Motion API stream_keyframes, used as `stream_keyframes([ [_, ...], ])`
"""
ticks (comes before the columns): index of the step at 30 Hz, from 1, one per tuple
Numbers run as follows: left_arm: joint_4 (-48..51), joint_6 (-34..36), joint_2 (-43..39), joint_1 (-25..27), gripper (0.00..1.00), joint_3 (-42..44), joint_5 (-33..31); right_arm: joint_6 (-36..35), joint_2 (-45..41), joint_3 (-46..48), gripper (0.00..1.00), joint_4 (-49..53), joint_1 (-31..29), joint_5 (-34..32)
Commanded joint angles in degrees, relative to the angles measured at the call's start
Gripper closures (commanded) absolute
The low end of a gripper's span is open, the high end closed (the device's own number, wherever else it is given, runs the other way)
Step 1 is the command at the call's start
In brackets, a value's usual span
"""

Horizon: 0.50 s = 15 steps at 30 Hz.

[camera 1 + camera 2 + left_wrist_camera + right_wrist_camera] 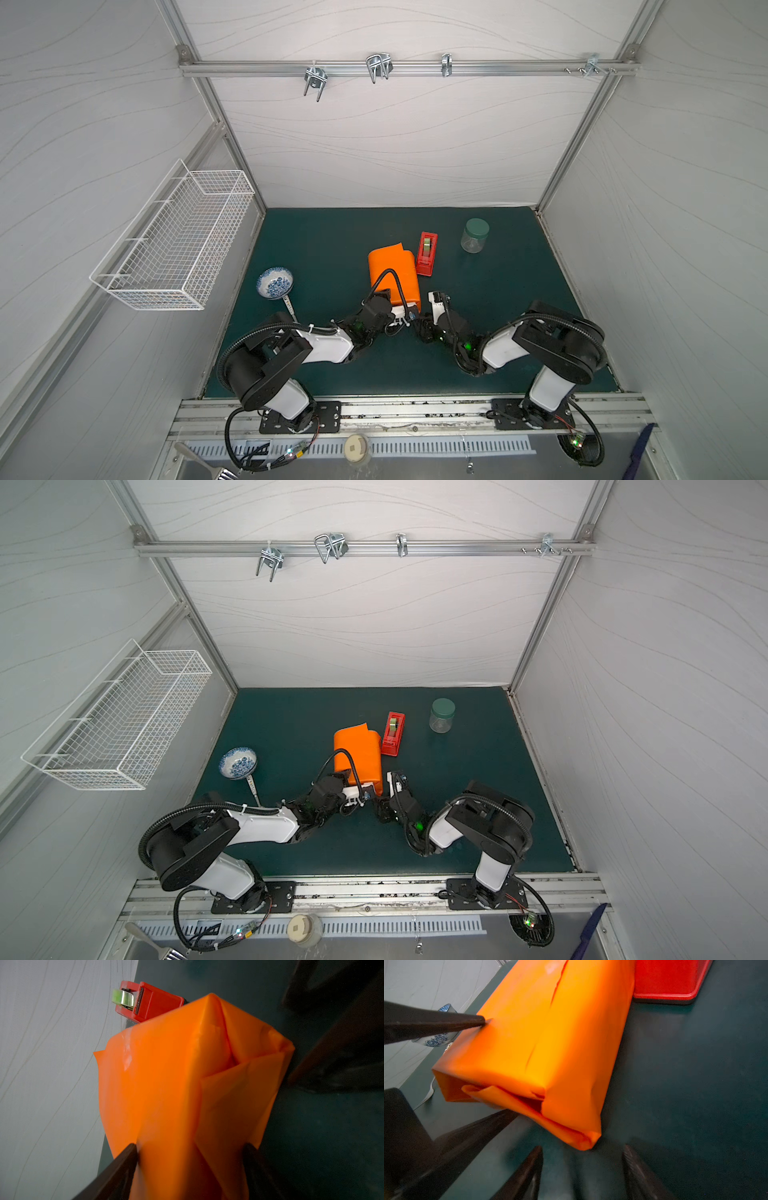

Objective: Wrap the gift box in paper

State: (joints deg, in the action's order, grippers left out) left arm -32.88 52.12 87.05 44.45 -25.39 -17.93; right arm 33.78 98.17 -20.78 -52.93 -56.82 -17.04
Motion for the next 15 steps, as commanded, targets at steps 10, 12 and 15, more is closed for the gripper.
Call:
stream_keyframes([
  [10,2.1,-0.9,0.2,-0.6,0.2,-0.7,0.8,-0.9,1.9,1.0,0.48,10.3,-1.8,-4.8],
  [12,2.2,-1.0,0.2,-0.7,0.19,-0.7,0.8,-1.2,2.0,0.8,0.48,11.3,-2.3,-5.7],
  [15,2.2,-1.1,0.0,-0.7,0.19,-0.7,1.0,-1.2,2.5,0.5,0.48,12.3,-2.7,-6.7],
])
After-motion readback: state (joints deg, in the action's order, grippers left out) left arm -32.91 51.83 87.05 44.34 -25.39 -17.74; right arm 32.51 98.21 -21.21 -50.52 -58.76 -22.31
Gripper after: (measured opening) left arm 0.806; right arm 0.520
